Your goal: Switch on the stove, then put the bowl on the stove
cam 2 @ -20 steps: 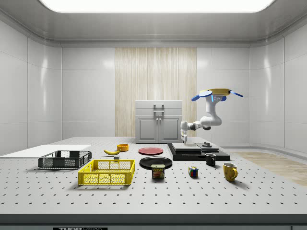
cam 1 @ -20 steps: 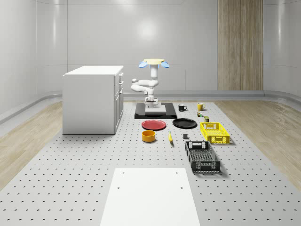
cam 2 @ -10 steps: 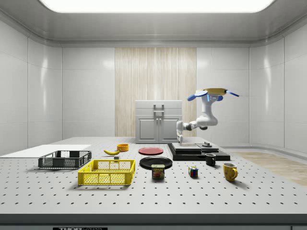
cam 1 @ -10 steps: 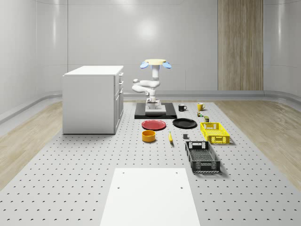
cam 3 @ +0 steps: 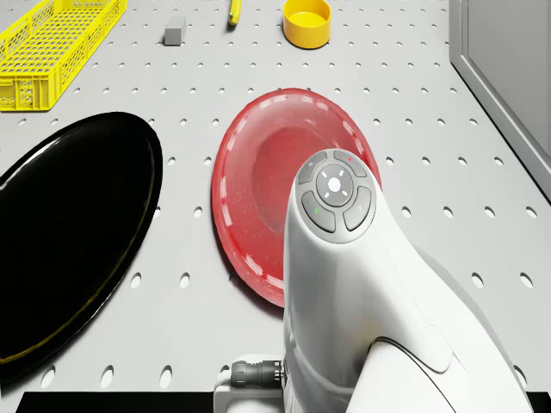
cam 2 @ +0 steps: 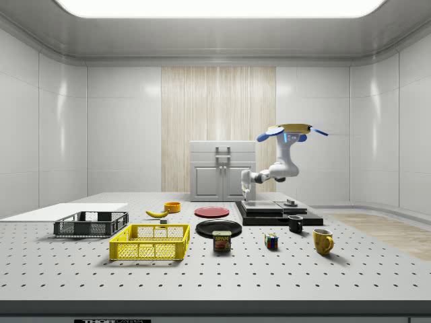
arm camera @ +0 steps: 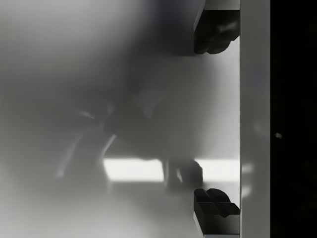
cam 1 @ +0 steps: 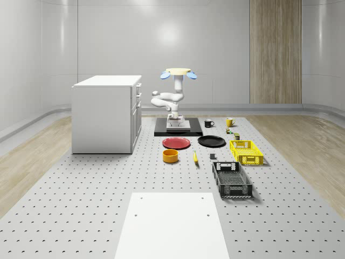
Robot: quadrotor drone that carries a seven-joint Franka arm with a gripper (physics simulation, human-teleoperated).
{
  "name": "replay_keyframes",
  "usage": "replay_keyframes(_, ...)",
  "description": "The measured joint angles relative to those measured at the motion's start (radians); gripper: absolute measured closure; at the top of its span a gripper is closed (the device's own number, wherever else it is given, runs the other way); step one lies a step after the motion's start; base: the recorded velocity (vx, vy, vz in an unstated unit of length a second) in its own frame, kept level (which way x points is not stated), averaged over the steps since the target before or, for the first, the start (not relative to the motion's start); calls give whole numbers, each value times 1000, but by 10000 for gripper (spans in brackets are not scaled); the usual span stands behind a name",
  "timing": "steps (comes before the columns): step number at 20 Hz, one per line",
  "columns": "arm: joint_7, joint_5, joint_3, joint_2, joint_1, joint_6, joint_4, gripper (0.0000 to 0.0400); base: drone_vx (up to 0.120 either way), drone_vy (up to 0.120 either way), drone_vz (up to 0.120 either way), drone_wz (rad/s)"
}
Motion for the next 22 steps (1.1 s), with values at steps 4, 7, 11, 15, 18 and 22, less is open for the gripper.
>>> replay_keyframes(4, 1, 2, 0, -5, -1, 4, 0, 0, 120, 10, 0, 0)
replay_keyframes(7, 1, 3, 1, -8, -2, 7, 0, 0, 120, 120, 0, 0)
replay_keyframes(11, 2, 5, 1, -12, -3, 11, 1, 0, 120, 0, 0, 0)
replay_keyframes(15, 3, 6, 1, -16, -4, 14, 1, 0, 120, 0, 0, 0)
replay_keyframes(18, 3, 8, 1, -18, -5, 17, 1, 0, 120, 0, 0, 0)
replay_keyframes(22, 4, 9, 1, -21, -6, 20, 1, 0, 120, 0, 0, 0)
